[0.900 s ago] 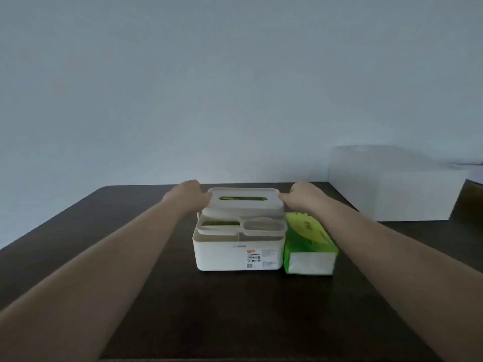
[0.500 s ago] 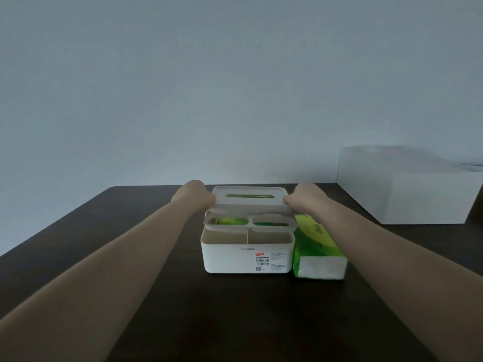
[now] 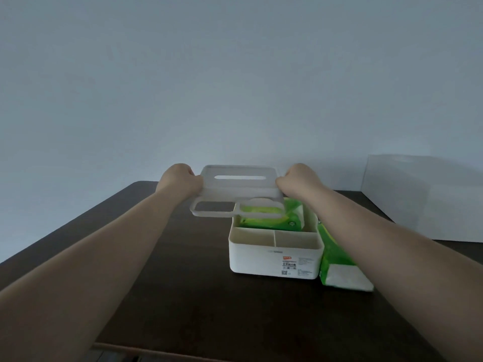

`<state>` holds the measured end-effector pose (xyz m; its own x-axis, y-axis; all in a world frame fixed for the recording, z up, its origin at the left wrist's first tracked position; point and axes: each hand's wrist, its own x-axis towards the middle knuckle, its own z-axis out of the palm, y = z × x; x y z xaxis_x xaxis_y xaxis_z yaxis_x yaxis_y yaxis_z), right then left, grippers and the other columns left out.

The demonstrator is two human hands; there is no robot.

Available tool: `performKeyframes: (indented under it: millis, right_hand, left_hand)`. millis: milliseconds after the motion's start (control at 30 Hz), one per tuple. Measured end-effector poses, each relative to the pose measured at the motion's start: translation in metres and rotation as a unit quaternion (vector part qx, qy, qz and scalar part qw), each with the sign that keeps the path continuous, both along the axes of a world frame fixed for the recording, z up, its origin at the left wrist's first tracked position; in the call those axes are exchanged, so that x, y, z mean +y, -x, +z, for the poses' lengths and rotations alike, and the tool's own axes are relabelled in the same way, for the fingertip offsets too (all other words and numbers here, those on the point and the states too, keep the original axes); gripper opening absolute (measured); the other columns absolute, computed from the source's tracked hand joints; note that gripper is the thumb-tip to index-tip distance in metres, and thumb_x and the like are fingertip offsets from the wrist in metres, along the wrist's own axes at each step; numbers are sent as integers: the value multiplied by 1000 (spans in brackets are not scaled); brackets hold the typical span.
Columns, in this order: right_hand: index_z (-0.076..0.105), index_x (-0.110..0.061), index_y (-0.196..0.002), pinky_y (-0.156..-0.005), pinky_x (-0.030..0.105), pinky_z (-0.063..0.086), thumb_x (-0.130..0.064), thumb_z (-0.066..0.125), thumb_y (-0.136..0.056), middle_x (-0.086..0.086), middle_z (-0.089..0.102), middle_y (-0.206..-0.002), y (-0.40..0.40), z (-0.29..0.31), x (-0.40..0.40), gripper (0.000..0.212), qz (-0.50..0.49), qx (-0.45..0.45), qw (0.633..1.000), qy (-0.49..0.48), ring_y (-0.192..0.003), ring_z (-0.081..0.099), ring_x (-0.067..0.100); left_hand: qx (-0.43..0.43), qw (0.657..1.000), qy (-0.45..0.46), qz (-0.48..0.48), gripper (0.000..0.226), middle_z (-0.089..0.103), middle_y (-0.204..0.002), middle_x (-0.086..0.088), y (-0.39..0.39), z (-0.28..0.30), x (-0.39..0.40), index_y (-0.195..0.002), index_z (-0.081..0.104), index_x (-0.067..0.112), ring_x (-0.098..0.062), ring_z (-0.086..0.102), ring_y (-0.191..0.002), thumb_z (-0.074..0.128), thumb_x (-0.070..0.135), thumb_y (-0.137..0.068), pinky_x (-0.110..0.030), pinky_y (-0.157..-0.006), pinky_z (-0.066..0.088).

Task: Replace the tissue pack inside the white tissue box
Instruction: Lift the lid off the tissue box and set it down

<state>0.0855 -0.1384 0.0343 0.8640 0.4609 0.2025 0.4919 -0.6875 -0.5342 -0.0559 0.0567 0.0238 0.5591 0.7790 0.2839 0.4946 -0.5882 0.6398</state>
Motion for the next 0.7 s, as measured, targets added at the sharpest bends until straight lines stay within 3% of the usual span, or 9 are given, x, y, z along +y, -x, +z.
performKeyframes:
  millis: [300, 433, 567, 700]
  right_hand:
    - [45, -9, -62, -49, 26, 32, -10, 52, -87, 3, 46, -65, 47, -7, 73, 26, 80, 1, 995, 67, -56, 43, 17]
    - [47, -9, -66, -62, 29, 41, -11, 49, -89, 4, 50, -71, 66, -14, 102, 23, 104, -9, 989, 109, -65, 50, 20]
    - [53, -6, -87, -78, 32, 46, -10, 49, -91, 7, 54, -82, 77, -23, 127, 7, 117, -21, 974, 190, -84, 55, 25]
    - [54, -6, -93, -76, 31, 43, -8, 48, -91, 6, 47, -75, 79, -33, 146, 6, 131, -14, 948, 291, -85, 53, 25]
  left_hand:
    - [68, 996, 8, 65, 13, 50, -62, -5, 57, -30, 60, -65, 55, 9, -25, 46, -59, 54, 14, -77, -26, -54, 34]
    - [104, 990, 21, 90, 19, 47, -58, -4, 75, -48, 81, -60, 50, 8, -21, 42, -53, 52, 11, -78, -24, -48, 30]
    - [131, 985, 31, 103, 17, 48, -58, -5, 86, -68, 100, -63, 53, 7, -23, 45, -55, 51, 12, -79, -24, -49, 33]
    - [150, 982, 39, 105, 16, 48, -61, -4, 89, -83, 111, -65, 52, 8, -23, 45, -59, 51, 13, -80, -26, -50, 33]
